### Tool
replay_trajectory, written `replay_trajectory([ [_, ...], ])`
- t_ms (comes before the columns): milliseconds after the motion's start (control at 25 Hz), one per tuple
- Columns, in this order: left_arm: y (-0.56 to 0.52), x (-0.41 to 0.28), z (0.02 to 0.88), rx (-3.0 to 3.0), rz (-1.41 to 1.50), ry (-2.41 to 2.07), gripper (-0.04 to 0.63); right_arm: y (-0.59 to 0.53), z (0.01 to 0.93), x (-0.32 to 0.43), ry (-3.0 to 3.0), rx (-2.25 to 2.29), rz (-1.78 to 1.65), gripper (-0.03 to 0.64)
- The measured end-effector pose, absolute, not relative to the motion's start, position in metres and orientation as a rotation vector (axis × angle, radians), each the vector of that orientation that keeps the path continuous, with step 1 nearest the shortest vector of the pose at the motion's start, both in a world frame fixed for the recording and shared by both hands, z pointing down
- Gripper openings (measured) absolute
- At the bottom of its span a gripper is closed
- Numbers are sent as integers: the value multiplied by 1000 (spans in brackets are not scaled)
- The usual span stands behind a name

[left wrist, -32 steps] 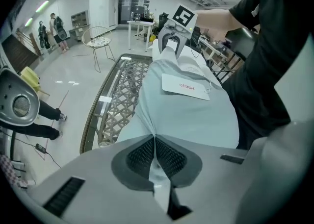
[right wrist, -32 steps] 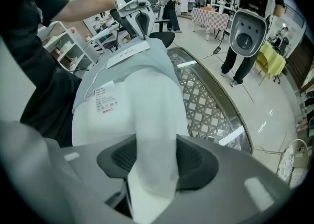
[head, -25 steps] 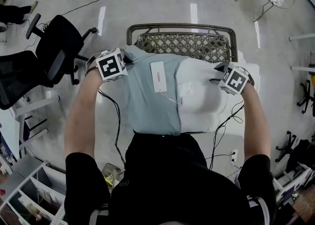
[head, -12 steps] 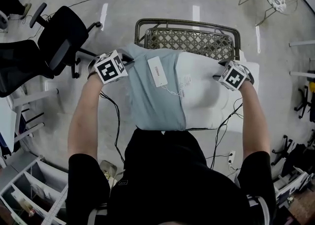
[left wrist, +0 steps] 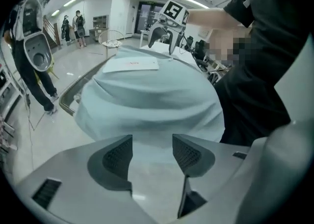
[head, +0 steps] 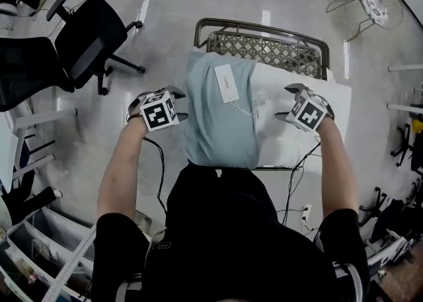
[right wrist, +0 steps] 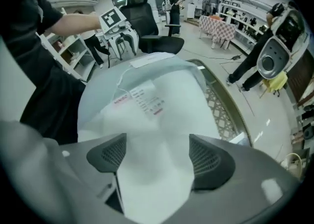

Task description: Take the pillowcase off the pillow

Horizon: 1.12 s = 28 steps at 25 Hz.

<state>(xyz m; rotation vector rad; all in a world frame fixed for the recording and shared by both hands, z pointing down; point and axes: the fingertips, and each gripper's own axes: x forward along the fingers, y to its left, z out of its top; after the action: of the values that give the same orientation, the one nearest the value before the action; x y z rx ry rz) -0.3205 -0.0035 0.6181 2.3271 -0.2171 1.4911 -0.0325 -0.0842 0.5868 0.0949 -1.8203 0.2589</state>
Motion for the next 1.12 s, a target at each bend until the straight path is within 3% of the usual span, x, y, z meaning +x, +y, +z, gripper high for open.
replay_trajectory([
  [200, 35, -295, 641, 2345, 1348, -134, 305, -61, 591, -39, -1798, 85, 231, 414],
  [440, 56, -290, 668, 2377, 1513, -13, 325, -24, 571, -45, -1828, 1, 401, 489],
  [600, 67, -281, 686, 2408, 1591, 62, 331, -1, 609, -45, -1743, 5, 321, 535],
  [720, 63, -273, 693, 2449, 1579, 13, 328, -11, 623, -45, -1739, 98, 224, 531],
  [760, 62, -271, 694, 2459, 1578, 4, 310, -13, 625, -45, -1745, 118, 204, 527],
  [920, 58, -278, 687, 2487, 1598, -20, 41, -13, 626, -45, -1772, 128, 199, 471],
  [960, 57, -283, 682, 2484, 1612, -34, 11, -12, 625, -45, -1777, 122, 202, 452],
  [1120, 54, -313, 663, 2428, 1683, -137, 8, -12, 625, -42, -1788, 95, 213, 383],
])
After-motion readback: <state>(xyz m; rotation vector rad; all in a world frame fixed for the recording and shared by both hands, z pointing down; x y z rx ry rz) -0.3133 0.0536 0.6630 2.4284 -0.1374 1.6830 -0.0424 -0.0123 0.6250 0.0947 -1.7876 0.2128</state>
